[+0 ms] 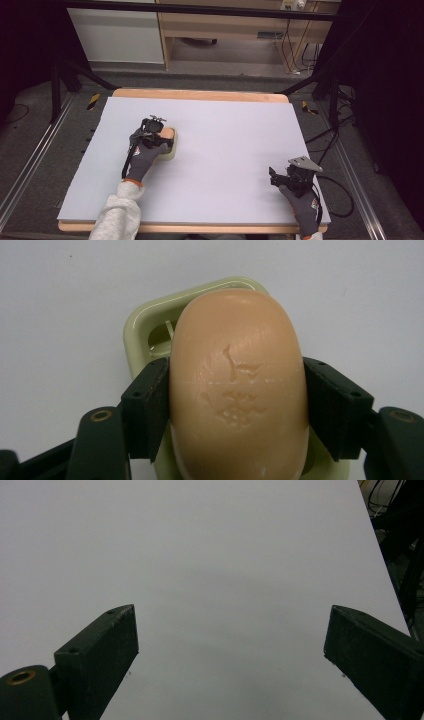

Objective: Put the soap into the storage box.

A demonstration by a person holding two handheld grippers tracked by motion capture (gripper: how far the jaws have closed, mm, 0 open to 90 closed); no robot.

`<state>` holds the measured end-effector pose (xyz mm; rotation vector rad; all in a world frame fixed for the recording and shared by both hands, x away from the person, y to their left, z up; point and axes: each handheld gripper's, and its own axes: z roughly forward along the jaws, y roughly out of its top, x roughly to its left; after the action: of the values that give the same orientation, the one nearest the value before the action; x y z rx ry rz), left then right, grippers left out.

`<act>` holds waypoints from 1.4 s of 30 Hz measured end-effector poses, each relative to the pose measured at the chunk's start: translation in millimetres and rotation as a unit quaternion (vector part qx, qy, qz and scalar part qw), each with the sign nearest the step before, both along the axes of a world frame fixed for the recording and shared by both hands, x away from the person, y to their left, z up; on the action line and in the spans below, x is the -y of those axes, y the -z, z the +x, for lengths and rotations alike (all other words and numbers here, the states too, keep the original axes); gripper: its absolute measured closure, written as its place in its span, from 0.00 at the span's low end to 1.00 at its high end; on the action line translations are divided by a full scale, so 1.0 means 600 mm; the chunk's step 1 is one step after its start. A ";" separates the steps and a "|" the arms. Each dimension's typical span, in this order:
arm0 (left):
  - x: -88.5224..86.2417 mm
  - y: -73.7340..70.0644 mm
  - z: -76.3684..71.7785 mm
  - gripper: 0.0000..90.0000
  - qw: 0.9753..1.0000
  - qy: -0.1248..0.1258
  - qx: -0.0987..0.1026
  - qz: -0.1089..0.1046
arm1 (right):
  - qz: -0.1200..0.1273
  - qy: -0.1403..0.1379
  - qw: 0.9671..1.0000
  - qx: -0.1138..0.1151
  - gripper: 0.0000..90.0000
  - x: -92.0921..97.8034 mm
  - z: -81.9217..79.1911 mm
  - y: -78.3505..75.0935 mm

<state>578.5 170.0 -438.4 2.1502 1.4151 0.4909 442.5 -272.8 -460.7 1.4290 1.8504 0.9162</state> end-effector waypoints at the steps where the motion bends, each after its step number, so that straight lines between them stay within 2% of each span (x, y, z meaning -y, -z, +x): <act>1: 0.000 0.001 0.000 0.35 1.000 0.000 0.000 -0.001 | 0.000 0.000 1.000 0.000 0.08 0.000 0.000 0.000; 9: 0.000 0.007 -0.002 0.35 1.000 -0.002 0.004 -0.001 | -0.002 0.000 1.000 0.000 0.08 0.000 0.000 0.000; 17: 0.001 0.007 -0.006 0.35 1.000 0.004 0.007 0.008 | -0.002 0.000 1.000 -0.001 0.08 0.000 0.000 0.000; 23: 0.000 -0.003 -0.017 0.29 1.000 0.012 0.021 0.002 | -0.001 0.001 1.000 -0.002 0.08 0.000 0.000 0.000; 28: -0.010 -0.021 -0.036 0.27 0.999 0.013 0.046 -0.004 | 0.000 0.004 1.000 -0.001 0.08 0.002 -0.001 -0.001; 33: -0.029 -0.038 -0.066 0.27 0.997 0.022 0.072 -0.024 | 0.000 0.009 1.000 0.001 0.08 0.006 -0.002 -0.001; 36: -0.034 -0.041 -0.076 0.26 0.996 0.028 0.080 -0.030 | 0.001 0.012 1.000 0.001 0.08 0.008 -0.003 -0.001; 37: -0.040 -0.042 -0.088 0.26 0.995 0.030 0.091 -0.040 | 0.001 0.012 1.000 0.002 0.08 0.009 -0.003 -0.001; 42: -0.057 -0.032 -0.120 0.26 0.993 0.037 0.103 -0.044 | 0.001 0.018 1.000 0.002 0.08 0.014 -0.004 0.000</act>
<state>506.3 204.2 -419.3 2.0102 1.2172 0.5920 440.2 -281.4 -460.7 1.4557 1.8144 0.9032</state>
